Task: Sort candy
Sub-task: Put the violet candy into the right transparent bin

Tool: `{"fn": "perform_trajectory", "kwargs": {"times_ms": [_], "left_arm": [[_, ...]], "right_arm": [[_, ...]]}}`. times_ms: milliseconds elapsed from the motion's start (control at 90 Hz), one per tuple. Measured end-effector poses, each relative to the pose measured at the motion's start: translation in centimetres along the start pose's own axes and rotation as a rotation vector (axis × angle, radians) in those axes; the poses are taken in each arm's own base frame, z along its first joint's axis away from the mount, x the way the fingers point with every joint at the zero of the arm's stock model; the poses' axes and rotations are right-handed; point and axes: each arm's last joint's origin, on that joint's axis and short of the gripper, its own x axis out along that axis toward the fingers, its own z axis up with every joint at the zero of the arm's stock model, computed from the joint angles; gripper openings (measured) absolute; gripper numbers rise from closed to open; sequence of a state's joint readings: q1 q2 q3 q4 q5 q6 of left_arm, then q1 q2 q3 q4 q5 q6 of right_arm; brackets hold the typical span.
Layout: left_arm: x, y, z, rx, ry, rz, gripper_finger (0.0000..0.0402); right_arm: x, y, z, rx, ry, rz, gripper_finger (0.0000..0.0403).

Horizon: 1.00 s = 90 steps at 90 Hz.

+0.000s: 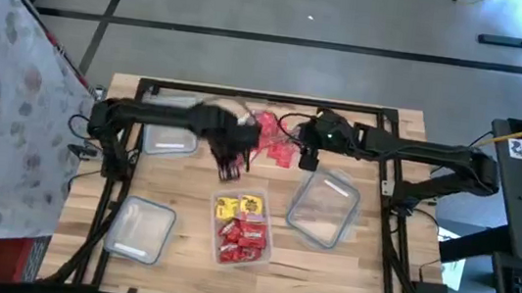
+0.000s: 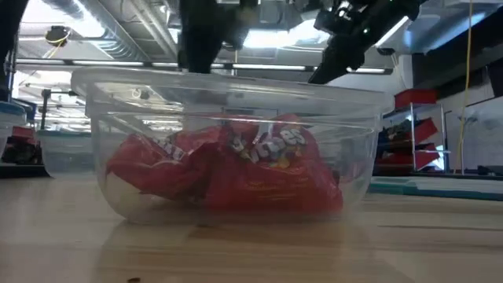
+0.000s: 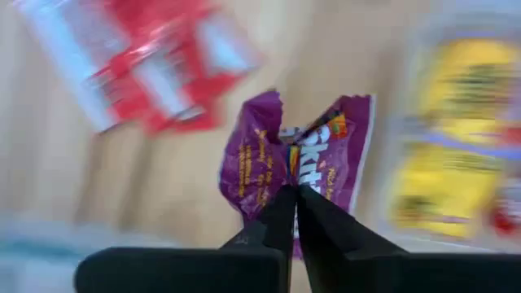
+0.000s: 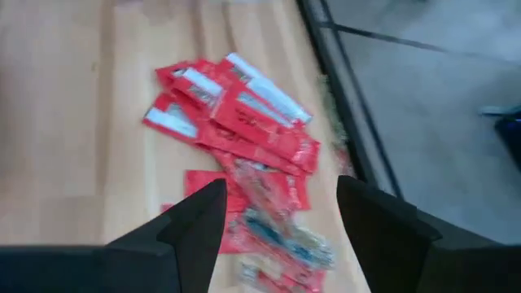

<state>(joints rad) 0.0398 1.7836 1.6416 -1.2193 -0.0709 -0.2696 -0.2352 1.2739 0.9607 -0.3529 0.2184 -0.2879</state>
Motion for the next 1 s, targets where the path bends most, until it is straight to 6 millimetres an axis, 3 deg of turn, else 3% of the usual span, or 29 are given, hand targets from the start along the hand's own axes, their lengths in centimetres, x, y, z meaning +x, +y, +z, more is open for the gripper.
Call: {"fn": "perform_trajectory", "kwargs": {"times_ms": [189,356,522,778,867,1000], "left_arm": [[0.5,-7.7,-0.7,0.084,-0.214,-0.152,0.0],[2.0,-11.7,-1.6,0.056,-0.32,-0.263,0.0],[4.6,-13.2,-3.2,0.007,-0.291,-0.199,0.0],[5.3,-13.8,-4.4,-0.135,-0.466,0.06,0.0],[5.0,-14.5,-5.0,-0.158,-0.513,0.1,0.0],[4.7,-15.9,-6.4,-0.193,-0.545,0.105,0.0]], "right_arm": [[-1.4,0.1,0.4,0.054,-0.052,0.024,0.0222],[-2.2,2.4,0.9,0.052,-0.071,0.111,0.0222],[-3.7,6.2,1.4,0.016,-0.083,0.142,0.0222],[-6.2,11.1,1.4,0.075,-0.103,0.263,0.0222],[-6.0,12.6,1.6,0.102,-0.114,0.359,0.0222],[-4.4,15.3,1.8,0.094,-0.111,0.425,0.0222]]}}
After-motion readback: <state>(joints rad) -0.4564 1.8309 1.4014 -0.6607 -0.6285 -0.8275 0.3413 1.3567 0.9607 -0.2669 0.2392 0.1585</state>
